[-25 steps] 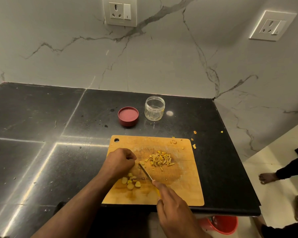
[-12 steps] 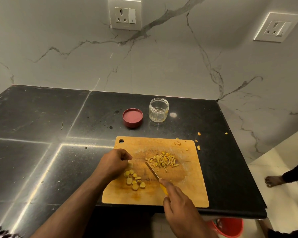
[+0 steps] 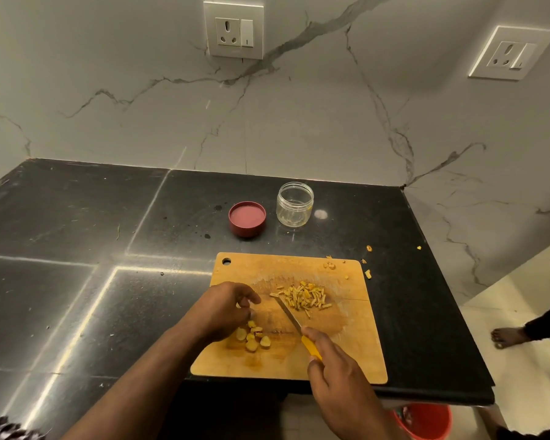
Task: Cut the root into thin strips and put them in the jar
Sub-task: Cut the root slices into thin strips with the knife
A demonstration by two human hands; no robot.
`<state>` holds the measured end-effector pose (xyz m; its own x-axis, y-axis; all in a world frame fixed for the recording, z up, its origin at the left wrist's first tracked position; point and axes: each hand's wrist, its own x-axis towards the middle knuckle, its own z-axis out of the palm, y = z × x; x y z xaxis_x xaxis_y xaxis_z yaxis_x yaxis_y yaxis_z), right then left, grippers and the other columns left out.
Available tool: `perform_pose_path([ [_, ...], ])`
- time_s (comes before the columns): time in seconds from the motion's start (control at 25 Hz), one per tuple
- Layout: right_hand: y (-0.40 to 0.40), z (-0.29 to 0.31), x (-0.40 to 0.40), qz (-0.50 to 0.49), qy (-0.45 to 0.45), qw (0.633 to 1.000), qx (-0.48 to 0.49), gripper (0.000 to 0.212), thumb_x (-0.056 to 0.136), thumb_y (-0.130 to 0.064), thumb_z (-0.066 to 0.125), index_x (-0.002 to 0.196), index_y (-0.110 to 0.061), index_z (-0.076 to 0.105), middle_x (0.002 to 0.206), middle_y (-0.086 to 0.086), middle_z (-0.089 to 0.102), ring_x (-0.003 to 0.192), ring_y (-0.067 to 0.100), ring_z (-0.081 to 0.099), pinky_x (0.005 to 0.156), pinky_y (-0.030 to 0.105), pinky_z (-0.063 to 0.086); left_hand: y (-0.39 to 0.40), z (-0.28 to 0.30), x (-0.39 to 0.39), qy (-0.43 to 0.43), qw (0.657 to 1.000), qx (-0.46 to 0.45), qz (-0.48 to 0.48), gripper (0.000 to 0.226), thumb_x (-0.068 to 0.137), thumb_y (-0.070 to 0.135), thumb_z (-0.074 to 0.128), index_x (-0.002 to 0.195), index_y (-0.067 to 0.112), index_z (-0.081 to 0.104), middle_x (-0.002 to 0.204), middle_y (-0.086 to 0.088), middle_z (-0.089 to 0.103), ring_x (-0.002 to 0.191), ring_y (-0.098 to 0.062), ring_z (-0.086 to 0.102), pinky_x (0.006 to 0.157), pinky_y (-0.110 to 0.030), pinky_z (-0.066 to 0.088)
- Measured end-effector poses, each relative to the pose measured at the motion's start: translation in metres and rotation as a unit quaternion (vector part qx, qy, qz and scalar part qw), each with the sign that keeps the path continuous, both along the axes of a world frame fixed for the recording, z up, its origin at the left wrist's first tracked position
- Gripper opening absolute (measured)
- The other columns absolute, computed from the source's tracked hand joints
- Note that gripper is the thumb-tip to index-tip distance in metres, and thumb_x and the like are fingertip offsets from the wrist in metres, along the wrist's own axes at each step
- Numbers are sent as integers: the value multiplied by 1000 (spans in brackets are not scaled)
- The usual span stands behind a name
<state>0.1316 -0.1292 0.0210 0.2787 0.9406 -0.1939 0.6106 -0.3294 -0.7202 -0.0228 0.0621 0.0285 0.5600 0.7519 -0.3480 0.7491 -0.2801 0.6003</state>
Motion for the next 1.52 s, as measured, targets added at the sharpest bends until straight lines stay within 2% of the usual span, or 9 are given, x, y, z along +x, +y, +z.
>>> perform_pose_path([
  [0.2, -2, -1, 0, -11, 21, 1000, -2, 43, 102, -25, 43, 139, -45, 39, 120, -16, 55, 92, 2, 55, 71, 11, 40, -8, -2, 13, -40, 998, 31, -29, 48, 98, 11, 58, 132, 45, 59, 118, 15, 51, 105, -5, 50, 77, -13, 44],
  [0.48, -6, 2, 3, -71, 88, 994, -4, 39, 100, -23, 49, 117, -58, 46, 89, -12, 59, 68, 0, 54, 60, 14, 39, -15, -4, 26, -64, 996, 66, 12, 30, 99, 29, 61, 129, 33, 66, 118, 12, 60, 95, -2, 53, 83, -21, 48],
  [0.64, -8, 6, 2, -78, 116, 990, 9, 38, 99, -20, 51, 119, -53, 52, 83, -9, 61, 63, -1, 54, 58, 16, 39, -14, -6, 30, -136, 986, -61, 77, 18, 98, 29, 64, 111, 24, 75, 107, 7, 72, 96, -11, 63, 85, -36, 55],
  [0.8, -8, 7, 1, -85, 145, 985, 24, 41, 99, -17, 52, 117, -54, 55, 74, -9, 61, 58, 2, 51, 57, 22, 41, -12, -5, 29, -177, 966, -132, 135, 11, 96, 22, 67, 91, 16, 75, 89, -8, 73, 77, -17, 59, 66, -32, 48],
  [0.96, -8, 5, 5, -99, 148, 984, 26, 42, 99, -17, 51, 118, -55, 55, 73, -9, 60, 57, 4, 50, 57, 25, 42, -10, -8, 28, -129, 983, -46, 122, 11, 94, 29, 70, 89, 19, 72, 85, 2, 71, 81, -14, 65, 73, -37, 55],
  [1.08, -8, 4, 6, -102, 144, 984, 22, 42, 99, -17, 51, 120, -52, 55, 71, -8, 59, 56, 3, 50, 55, 24, 41, -7, -5, 28, -86, 988, 41, 120, 19, 89, 39, 74, 83, 23, 66, 80, 7, 68, 76, -11, 62, 59, -28, 48],
  [1.28, -6, 5, 6, -102, 136, 985, 15, 40, 99, -18, 51, 121, -50, 54, 73, -5, 59, 56, 3, 50, 54, 20, 40, 5, -4, 24, -14, 992, 109, 68, 27, 98, 25, 64, 124, 28, 69, 125, 4, 63, 108, -12, 60, 82, -22, 48],
  [1.44, -5, 4, 7, -102, 134, 986, 14, 39, 99, -18, 51, 122, -50, 53, 76, -2, 60, 55, 3, 51, 53, 20, 40, 10, -5, 19, -18, 987, 133, 91, 24, 100, 19, 60, 121, 25, 70, 121, 5, 71, 98, -9, 62, 81, -25, 53],
  [1.52, -5, 5, 7, -102, 135, 986, 14, 39, 99, -18, 51, 121, -50, 53, 77, -1, 61, 55, 3, 51, 53, 20, 40, 12, -7, 17, -19, 987, 131, 93, 31, 101, 13, 57, 125, 29, 67, 127, 5, 68, 107, -11, 64, 85, -28, 55],
])
